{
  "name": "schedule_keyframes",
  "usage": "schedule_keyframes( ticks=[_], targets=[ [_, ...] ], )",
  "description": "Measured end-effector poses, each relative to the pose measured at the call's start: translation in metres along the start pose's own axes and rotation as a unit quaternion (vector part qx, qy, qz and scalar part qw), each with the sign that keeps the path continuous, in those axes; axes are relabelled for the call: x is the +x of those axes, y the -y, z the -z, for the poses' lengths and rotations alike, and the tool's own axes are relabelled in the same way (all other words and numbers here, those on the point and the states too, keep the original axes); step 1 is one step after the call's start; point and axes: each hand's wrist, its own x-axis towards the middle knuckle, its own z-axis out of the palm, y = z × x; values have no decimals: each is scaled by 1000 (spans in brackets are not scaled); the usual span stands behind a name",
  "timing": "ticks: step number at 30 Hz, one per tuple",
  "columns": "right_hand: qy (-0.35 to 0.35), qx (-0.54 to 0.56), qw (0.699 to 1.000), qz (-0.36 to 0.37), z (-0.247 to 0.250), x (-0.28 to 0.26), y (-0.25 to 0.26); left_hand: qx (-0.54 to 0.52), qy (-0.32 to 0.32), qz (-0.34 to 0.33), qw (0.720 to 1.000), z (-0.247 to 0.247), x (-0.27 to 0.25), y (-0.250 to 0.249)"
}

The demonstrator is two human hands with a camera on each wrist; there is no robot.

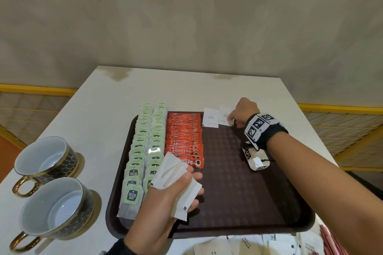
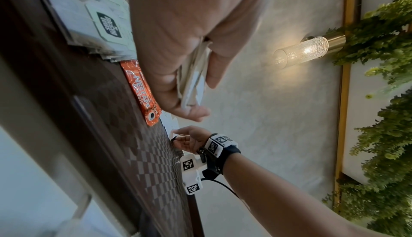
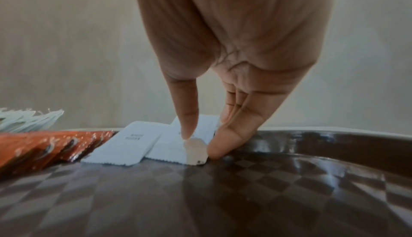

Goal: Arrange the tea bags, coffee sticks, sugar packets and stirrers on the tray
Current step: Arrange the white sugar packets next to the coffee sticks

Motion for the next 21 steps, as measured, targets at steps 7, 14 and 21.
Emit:
schedule_keyframes(
  ticks=[7, 14, 21],
  targets=[
    [-30, -144, 974, 172, 0, -5, 13, 0, -1, -6, 1000, 4, -1, -3],
    [-6, -333, 901, 277, -18, -7, 38, 11, -10, -7, 1000, 6, 0, 0],
    [-5, -353, 885, 303, -17, -5, 43, 2, -22, -1, 1000, 10, 1, 0]
  ],
)
